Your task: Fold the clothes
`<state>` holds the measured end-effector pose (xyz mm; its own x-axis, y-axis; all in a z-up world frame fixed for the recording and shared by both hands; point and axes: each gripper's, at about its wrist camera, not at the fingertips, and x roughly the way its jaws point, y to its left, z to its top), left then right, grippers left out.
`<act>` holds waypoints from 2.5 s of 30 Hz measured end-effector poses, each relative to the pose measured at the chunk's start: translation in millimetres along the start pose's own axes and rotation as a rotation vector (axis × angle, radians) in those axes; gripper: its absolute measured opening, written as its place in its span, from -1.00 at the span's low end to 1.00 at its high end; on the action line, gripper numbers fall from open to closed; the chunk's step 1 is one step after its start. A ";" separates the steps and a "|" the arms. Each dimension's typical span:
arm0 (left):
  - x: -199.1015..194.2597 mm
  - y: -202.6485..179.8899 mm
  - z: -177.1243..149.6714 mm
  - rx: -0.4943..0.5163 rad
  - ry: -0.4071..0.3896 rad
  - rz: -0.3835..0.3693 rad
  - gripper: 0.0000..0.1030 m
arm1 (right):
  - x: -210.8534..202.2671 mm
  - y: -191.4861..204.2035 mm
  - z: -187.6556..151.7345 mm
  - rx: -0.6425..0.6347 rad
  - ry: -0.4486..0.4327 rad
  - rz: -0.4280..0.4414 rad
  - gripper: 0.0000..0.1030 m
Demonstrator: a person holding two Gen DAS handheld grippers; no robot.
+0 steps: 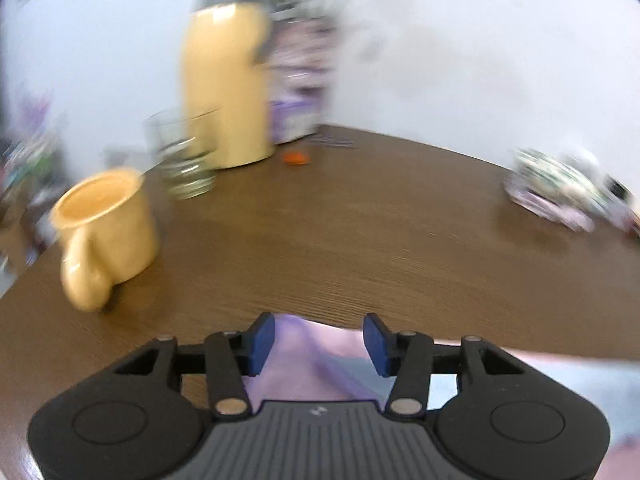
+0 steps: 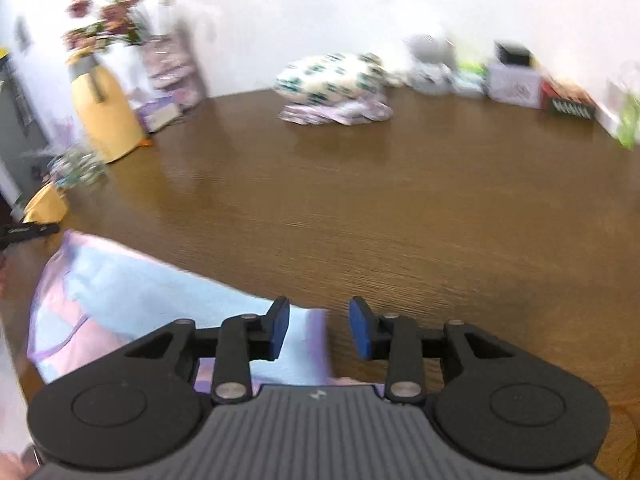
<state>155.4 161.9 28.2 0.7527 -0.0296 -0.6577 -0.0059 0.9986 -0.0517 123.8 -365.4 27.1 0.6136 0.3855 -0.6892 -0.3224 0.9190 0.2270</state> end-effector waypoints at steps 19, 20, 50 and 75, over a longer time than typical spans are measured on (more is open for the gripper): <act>-2.9 -66.3 -55.3 0.175 0.027 -0.052 -0.29 | 9.1 -4.0 -56.3 -0.018 -0.034 -0.027 -0.39; -3.5 -66.5 -54.5 0.172 0.032 -0.051 -0.28 | 8.3 -3.3 -55.8 -0.016 -0.031 -0.020 -0.37; -110.7 -97.9 -145.8 0.586 0.040 -0.170 0.05 | -55.7 39.8 -104.3 -0.098 0.028 -0.167 0.50; -91.3 -89.9 -129.8 0.586 0.084 -0.402 -0.97 | -29.4 24.2 -91.0 -0.009 0.048 -0.129 -0.88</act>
<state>1.7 69.3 -4.6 0.5690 -0.3796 -0.7295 0.6337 0.7678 0.0948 32.4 -362.0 -9.7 0.6151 0.2592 -0.7446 -0.2491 0.9599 0.1284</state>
